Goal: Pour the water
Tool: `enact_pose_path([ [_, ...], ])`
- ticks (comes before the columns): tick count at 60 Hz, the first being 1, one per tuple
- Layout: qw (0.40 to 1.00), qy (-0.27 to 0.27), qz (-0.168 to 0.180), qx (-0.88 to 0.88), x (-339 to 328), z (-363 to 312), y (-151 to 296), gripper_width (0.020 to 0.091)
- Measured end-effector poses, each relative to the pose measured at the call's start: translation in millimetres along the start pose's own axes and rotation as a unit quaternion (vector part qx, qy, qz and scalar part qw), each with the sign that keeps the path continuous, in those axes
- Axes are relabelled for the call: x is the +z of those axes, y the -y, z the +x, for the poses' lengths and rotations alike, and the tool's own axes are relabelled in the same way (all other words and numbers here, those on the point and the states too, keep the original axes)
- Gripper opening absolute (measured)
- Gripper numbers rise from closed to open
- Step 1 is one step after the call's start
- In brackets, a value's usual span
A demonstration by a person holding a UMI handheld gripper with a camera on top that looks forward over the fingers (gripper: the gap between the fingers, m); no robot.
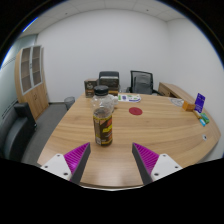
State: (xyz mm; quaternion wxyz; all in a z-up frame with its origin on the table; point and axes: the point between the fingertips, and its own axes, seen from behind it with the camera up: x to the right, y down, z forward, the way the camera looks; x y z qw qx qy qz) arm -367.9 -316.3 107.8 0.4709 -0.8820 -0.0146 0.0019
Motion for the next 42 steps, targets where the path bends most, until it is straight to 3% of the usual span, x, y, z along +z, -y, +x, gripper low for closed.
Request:
enact_pose_path([
  [16,0.998,-0.004,0.057,0.010,94.9,-29.5,48.2,0.0851],
  [21,0.998,0.004,0.068,0.015,120.1,-35.5,56.0,0.0760],
  [27,0.997,-0.001,0.080,0.017,139.0,-34.1,62.8,0.0533],
  [42,0.995,-0.008,0.095,0.001,142.9,-31.8,68.0,0.0383],
])
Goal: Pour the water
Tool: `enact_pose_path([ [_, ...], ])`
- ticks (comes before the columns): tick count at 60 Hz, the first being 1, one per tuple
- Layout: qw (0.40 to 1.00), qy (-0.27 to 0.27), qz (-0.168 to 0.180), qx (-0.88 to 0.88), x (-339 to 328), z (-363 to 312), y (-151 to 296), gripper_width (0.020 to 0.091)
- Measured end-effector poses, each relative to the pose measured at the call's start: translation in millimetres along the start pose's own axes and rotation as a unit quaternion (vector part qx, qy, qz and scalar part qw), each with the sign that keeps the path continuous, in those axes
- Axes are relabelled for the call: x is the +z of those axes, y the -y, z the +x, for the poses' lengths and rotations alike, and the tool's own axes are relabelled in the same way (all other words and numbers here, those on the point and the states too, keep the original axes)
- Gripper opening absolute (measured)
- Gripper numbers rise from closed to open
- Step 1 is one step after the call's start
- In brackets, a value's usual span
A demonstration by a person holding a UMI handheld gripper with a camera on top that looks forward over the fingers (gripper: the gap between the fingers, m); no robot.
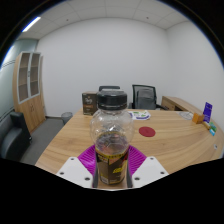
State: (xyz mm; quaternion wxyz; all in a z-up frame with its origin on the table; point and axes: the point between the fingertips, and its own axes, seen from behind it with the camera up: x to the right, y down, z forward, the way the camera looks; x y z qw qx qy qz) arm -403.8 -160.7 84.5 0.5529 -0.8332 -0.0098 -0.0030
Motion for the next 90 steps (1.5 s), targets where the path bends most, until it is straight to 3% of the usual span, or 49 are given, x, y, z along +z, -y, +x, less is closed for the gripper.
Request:
enact_pose_path([
  [8,1.000,-0.028,0.001,-0.011,-4.3,18.3,19.3,0.0383],
  [14,0.997,-0.061,0.006,-0.045,-4.1,49.6,57.7,0.0383],
  [31,0.928,-0.187,0.007,-0.322,46.2,137.2,156.2,0.0385],
  [39,0.843,-0.228,0.000,-0.487,82.7,146.7,188.9,0.0384],
  [49,0.685,-0.261,-0.006,-0.680,128.2,132.6,207.5,0.0382],
  [59,0.532,-0.265,-0.024,-0.803,164.4,120.5,198.9,0.0380],
  [69,0.454,-0.248,-0.029,-0.855,186.7,114.6,190.1,0.0382],
  [82,0.500,-0.220,-0.027,-0.837,189.9,113.9,184.4,0.0387],
  [90,0.631,-0.182,-0.013,-0.754,183.9,121.9,190.3,0.0388],
])
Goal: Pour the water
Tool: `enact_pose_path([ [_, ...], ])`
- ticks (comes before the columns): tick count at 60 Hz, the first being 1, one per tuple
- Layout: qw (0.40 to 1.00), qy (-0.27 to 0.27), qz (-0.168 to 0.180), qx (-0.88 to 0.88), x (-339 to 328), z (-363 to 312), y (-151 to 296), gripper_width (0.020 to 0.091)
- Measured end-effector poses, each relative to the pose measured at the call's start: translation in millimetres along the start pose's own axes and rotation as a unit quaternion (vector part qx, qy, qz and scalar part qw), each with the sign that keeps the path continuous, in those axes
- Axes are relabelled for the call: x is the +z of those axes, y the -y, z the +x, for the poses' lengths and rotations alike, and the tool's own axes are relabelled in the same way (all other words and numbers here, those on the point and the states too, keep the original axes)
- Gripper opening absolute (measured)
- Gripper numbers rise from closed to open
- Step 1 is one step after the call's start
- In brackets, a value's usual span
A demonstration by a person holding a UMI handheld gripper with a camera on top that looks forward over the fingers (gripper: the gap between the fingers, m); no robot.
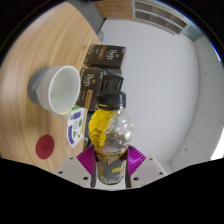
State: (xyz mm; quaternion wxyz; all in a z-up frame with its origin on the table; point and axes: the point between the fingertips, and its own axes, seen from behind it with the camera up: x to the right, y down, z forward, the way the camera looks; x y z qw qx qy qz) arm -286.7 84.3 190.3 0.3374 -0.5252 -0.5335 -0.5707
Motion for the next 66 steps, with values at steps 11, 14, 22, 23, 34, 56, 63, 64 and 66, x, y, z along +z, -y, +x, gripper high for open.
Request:
enact_pose_path([
  [11,0.935,0.094,0.048,0.339,-17.2,19.5,-11.8,0.0392],
  [14,0.903,0.109,0.053,0.413,-20.7,28.0,-20.6,0.0390],
  [22,0.797,0.144,0.075,0.582,-25.3,32.2,-31.4,0.0389],
  [23,0.784,0.150,0.077,0.598,-23.7,30.2,-33.2,0.0390],
  [34,0.671,0.197,0.081,0.710,-5.3,-19.2,-36.1,0.0388],
  [56,0.625,0.230,0.076,0.742,8.8,-116.1,-23.6,0.0405],
  [63,0.617,0.223,0.078,0.751,7.5,-116.0,-27.3,0.0490],
  [64,0.616,0.223,0.077,0.752,7.8,-116.3,-26.7,0.0503],
  [66,0.614,0.226,0.073,0.753,7.9,-117.4,-26.1,0.0528],
])
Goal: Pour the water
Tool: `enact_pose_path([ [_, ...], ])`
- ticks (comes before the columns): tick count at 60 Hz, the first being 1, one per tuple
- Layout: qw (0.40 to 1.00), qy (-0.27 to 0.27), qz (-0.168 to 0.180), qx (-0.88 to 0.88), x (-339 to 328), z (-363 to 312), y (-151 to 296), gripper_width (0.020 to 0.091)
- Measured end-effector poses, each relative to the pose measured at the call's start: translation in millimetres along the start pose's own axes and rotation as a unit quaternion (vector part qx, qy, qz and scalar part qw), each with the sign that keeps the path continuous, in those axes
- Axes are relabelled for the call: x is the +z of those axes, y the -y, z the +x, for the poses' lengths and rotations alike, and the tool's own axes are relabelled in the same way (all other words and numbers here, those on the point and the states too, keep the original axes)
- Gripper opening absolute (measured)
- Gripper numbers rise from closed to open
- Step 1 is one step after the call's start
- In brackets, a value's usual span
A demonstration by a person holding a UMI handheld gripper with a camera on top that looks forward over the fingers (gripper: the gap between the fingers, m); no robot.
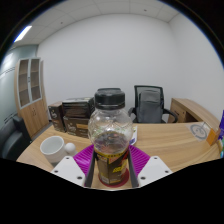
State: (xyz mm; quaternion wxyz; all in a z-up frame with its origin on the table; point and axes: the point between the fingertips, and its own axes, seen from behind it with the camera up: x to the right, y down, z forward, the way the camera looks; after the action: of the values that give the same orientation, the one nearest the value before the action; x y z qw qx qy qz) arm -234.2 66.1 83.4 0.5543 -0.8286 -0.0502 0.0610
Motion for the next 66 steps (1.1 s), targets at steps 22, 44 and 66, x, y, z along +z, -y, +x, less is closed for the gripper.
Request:
enact_pose_path([
  [22,0.996,-0.060,-0.068,-0.014,-109.7,-9.3,0.3,0.0858],
  [44,0.988,-0.117,-0.099,0.004,-299.9,-84.7,-16.5,0.0858],
  [66,0.983,-0.144,-0.110,0.014,-359.7,-108.1,-37.4,0.0856],
])
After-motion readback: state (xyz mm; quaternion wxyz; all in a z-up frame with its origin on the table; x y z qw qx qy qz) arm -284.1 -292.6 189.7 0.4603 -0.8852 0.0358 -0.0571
